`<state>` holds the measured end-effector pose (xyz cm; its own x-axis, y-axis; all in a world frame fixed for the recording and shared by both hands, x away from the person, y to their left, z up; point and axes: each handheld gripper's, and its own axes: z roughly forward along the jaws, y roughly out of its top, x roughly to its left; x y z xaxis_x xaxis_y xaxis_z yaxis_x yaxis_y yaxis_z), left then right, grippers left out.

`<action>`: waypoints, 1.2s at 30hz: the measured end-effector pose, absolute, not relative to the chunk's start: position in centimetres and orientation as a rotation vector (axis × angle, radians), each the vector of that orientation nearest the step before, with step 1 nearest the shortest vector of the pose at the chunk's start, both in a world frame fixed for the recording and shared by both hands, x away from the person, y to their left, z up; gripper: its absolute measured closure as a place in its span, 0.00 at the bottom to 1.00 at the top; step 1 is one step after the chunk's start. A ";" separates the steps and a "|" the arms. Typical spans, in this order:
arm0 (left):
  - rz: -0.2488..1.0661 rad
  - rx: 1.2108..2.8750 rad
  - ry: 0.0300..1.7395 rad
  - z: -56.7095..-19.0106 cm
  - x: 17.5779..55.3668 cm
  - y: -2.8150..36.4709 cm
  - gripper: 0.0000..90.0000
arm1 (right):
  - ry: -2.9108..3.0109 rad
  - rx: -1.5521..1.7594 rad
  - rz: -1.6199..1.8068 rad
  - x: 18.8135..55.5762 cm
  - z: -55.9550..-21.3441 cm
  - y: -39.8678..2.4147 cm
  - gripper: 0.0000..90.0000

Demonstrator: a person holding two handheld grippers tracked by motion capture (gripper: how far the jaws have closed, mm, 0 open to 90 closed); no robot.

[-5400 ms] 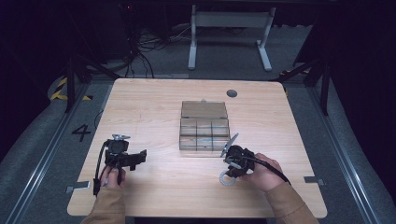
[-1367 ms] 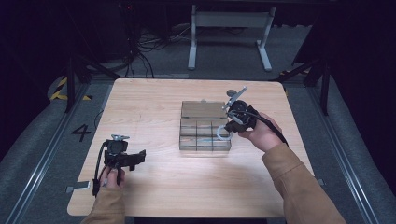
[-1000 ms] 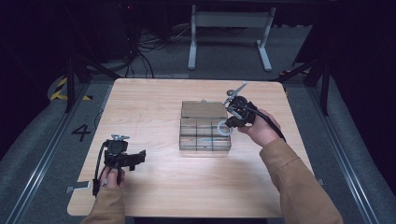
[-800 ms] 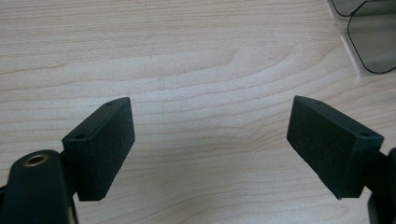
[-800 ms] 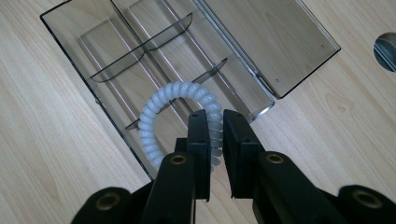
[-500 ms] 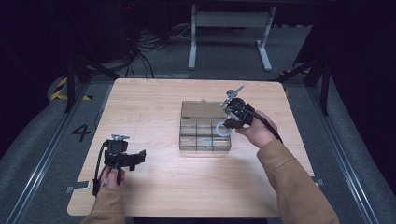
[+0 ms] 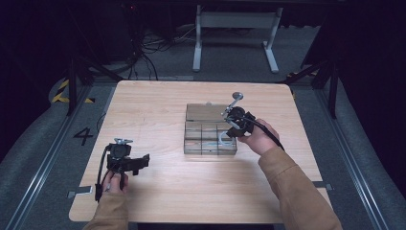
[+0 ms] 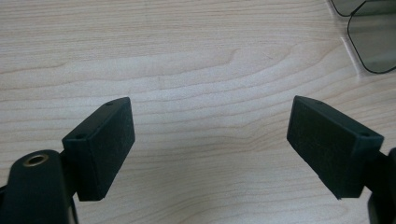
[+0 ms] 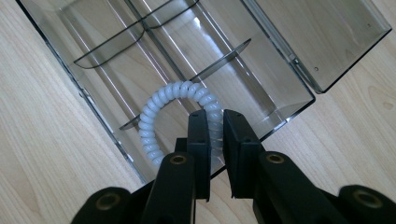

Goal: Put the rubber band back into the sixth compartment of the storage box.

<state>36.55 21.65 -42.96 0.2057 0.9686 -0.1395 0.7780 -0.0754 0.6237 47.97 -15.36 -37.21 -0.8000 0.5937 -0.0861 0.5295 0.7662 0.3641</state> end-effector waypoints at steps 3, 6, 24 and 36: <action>0.419 1.901 1.618 -42.9 36.6 21.7 0.18 | 2.768 0.893 0.468 48.0 -37.5 -15.3 0.91; 0.419 1.900 1.619 -42.9 36.5 21.7 0.18 | 2.769 0.894 0.456 48.1 -37.8 -15.2 0.91; 0.419 1.901 1.618 -42.9 36.6 21.6 0.18 | 2.791 0.897 0.382 48.2 -38.9 -14.8 0.91; 0.420 1.901 1.618 -42.9 36.5 21.7 0.18 | 2.806 0.883 0.336 48.3 -39.8 -14.6 0.91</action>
